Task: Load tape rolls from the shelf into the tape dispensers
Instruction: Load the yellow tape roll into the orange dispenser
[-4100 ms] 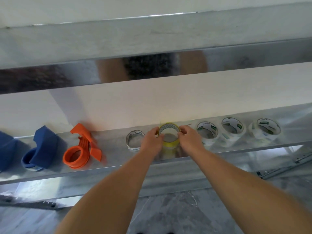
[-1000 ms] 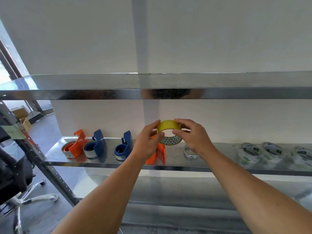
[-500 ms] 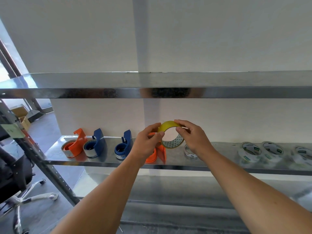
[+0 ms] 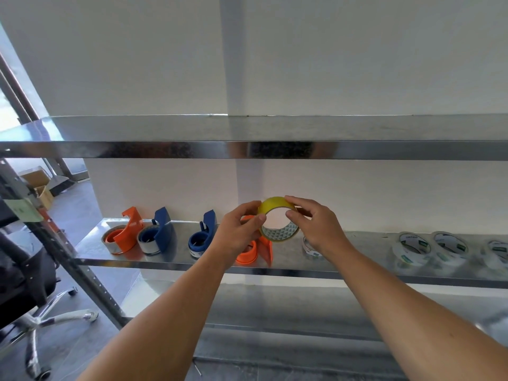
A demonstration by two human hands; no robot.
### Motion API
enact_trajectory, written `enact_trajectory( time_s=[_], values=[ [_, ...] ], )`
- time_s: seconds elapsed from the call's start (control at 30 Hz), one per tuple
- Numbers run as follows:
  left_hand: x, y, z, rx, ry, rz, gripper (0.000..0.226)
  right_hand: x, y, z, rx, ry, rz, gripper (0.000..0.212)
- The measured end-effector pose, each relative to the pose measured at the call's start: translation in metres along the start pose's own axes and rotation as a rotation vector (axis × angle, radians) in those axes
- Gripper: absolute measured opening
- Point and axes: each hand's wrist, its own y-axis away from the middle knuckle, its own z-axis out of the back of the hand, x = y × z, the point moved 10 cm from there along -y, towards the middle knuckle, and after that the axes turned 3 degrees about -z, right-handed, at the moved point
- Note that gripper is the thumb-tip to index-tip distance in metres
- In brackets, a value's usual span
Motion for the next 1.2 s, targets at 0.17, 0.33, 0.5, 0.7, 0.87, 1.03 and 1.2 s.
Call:
enact_trajectory(
  time_s=[0.17,0.33,0.5,0.7,0.87,1.03,1.2],
  values=[
    [0.006,-0.003,0.000,-0.010,0.002,0.021,0.031,-0.007,-0.007,-0.004,0.003,-0.005,-0.017,0.033],
    [0.012,-0.009,-0.003,-0.020,-0.045,0.049,0.032,-0.013,-0.014,-0.006,0.030,0.019,-0.016,0.034],
    [0.024,-0.012,-0.004,-0.052,-0.030,0.095,0.031,-0.025,-0.023,-0.011,0.083,0.005,-0.035,0.033],
    [0.038,-0.011,0.012,-0.076,0.013,0.115,0.036,-0.026,-0.034,-0.038,0.106,0.017,-0.020,0.032],
    [0.050,-0.022,0.039,-0.072,0.001,0.124,0.045,-0.024,-0.045,-0.072,0.146,0.039,-0.054,0.035],
    [0.073,-0.040,0.061,-0.071,0.064,0.189,0.044,-0.034,-0.059,-0.102,0.154,0.061,-0.123,0.033],
    [0.091,-0.062,0.070,0.001,0.099,0.251,0.027,-0.043,-0.070,-0.114,0.121,0.120,-0.188,0.030]
  ],
)
